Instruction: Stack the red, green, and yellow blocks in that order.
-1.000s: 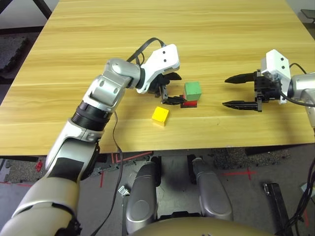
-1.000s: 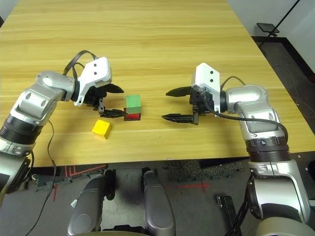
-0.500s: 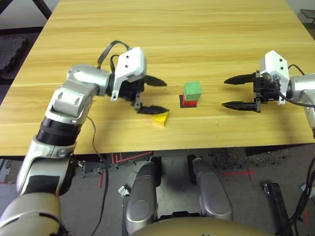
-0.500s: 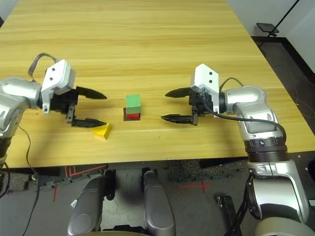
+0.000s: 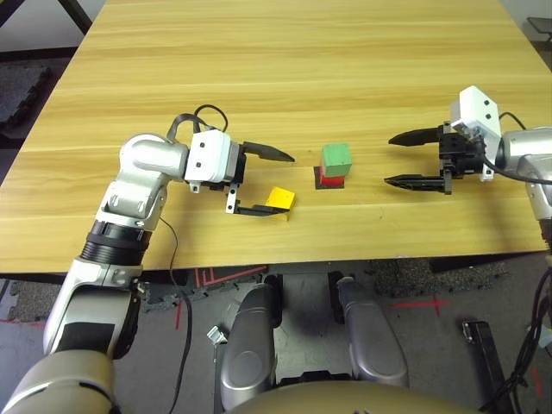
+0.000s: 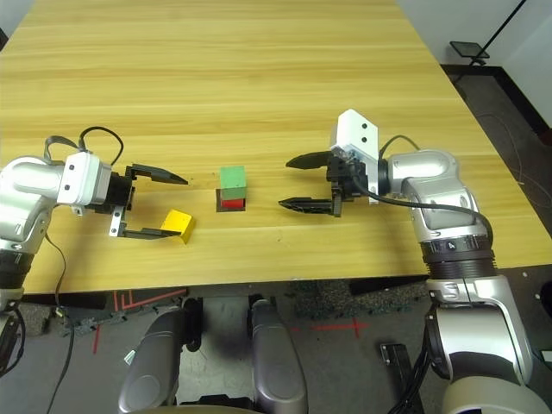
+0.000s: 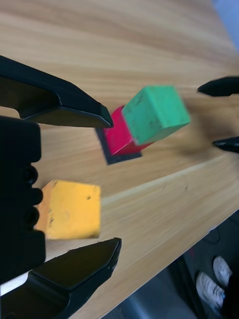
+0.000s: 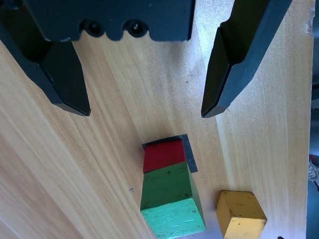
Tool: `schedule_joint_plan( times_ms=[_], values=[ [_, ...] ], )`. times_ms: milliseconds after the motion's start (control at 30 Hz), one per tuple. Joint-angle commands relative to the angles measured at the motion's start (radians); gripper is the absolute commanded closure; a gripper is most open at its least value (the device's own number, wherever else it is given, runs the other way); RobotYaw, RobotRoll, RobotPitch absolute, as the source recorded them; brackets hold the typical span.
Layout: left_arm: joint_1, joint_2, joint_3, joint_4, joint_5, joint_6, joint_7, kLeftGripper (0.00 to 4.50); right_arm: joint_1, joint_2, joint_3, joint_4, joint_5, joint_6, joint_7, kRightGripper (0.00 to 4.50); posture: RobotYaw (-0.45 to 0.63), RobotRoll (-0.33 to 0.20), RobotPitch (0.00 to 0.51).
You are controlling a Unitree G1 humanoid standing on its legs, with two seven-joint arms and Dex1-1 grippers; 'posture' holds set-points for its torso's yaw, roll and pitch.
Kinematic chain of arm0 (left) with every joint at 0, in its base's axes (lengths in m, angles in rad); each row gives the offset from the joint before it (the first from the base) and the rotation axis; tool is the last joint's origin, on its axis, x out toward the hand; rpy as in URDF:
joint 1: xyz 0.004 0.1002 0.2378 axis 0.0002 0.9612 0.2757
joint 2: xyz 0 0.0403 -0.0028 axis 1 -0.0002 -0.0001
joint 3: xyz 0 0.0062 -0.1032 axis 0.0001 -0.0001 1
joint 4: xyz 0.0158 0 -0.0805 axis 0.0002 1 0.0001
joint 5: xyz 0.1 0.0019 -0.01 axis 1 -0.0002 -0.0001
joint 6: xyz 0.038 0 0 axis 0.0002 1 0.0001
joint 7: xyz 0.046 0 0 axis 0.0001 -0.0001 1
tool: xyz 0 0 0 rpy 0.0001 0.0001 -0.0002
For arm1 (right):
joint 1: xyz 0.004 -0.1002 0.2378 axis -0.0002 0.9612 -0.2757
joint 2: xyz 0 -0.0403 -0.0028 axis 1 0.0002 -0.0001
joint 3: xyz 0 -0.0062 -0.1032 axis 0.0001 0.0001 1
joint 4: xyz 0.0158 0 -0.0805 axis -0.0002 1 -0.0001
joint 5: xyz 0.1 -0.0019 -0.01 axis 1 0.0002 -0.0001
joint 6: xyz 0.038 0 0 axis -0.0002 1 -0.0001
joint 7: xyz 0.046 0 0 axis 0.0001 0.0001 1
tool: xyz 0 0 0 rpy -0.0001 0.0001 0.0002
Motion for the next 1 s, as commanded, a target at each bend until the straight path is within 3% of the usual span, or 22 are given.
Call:
schedule_joint_plan(
  times_ms=[33,367,1000],
  values=[
    [0.013,0.028,-0.019,0.010,0.001,0.009,-0.048,0.01,0.018,-0.004,0.001,-0.001,-0.003,-0.008,0.001,0.00,0.25,0.089,0.256],
    [0.011,0.037,-0.065,0.075,0.043,0.025,-0.085,0.01,0.037,-0.003,-0.005,-0.020,0.004,0.000,-0.011,0.00,0.25,0.094,0.262],
    [-0.067,-0.061,-0.089,0.301,0.121,-0.123,-0.088,0.01,0.062,-0.013,-0.011,-0.053,0.013,0.014,-0.021,0.00,0.22,0.080,0.254]
  ],
)
